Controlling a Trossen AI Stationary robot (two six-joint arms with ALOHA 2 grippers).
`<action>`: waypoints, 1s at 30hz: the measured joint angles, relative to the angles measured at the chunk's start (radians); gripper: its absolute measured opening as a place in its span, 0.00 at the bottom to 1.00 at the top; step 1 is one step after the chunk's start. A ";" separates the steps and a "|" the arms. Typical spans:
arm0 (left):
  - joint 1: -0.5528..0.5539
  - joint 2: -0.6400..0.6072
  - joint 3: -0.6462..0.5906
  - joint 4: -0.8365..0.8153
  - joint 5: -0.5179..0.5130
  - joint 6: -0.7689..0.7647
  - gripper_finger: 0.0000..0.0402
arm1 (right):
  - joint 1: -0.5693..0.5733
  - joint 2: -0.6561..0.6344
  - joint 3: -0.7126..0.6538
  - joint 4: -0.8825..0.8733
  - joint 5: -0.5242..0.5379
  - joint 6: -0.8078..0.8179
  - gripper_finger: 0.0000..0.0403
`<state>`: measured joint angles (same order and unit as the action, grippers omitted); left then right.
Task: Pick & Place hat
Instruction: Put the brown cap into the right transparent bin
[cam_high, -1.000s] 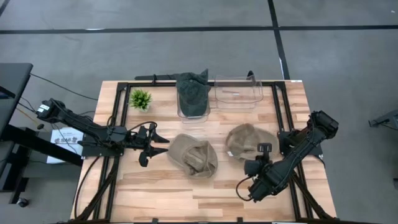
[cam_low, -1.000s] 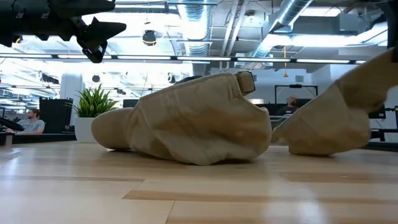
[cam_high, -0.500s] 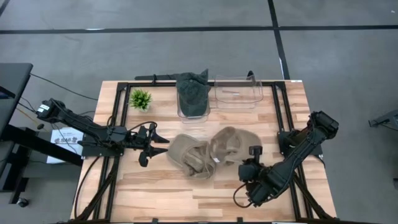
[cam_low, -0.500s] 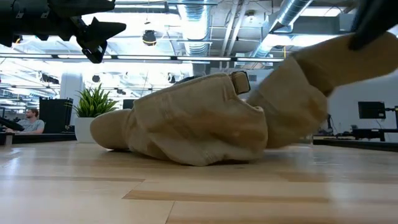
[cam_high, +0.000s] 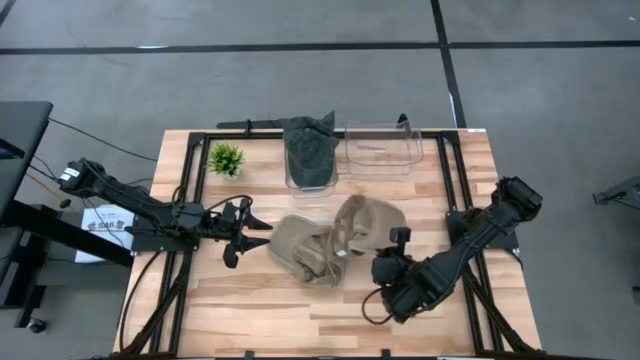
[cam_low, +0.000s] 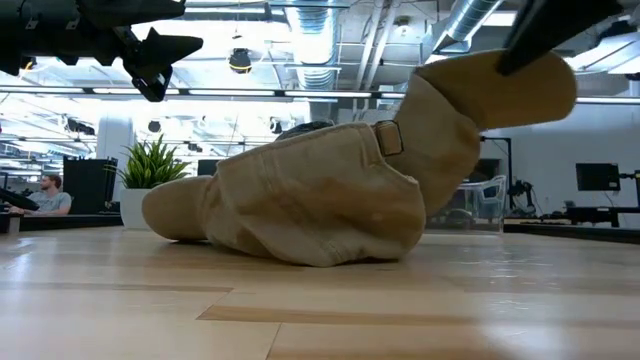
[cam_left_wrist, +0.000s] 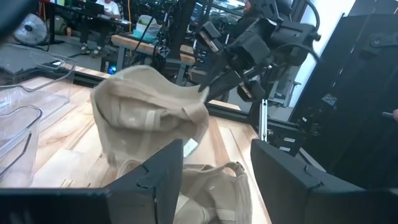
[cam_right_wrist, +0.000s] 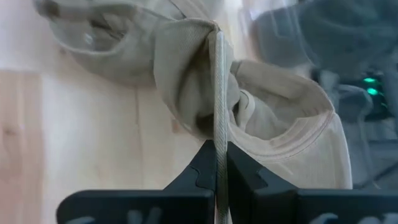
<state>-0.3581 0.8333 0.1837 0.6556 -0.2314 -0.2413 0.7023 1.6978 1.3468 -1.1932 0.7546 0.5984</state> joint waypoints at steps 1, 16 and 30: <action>0.000 0.000 0.000 0.000 0.000 0.000 0.46 | -0.008 0.000 0.000 0.037 -0.004 -0.034 0.01; 0.000 0.000 0.000 0.000 0.000 0.000 0.46 | -0.092 -0.006 0.152 0.158 0.086 -0.492 0.01; 0.000 0.000 0.000 0.000 0.000 0.075 0.46 | -0.388 -0.296 0.081 0.304 -0.450 -0.864 0.00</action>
<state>-0.3580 0.8330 0.1837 0.6556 -0.2317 -0.1660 0.3143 1.4019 1.4275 -0.8895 0.3044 -0.2652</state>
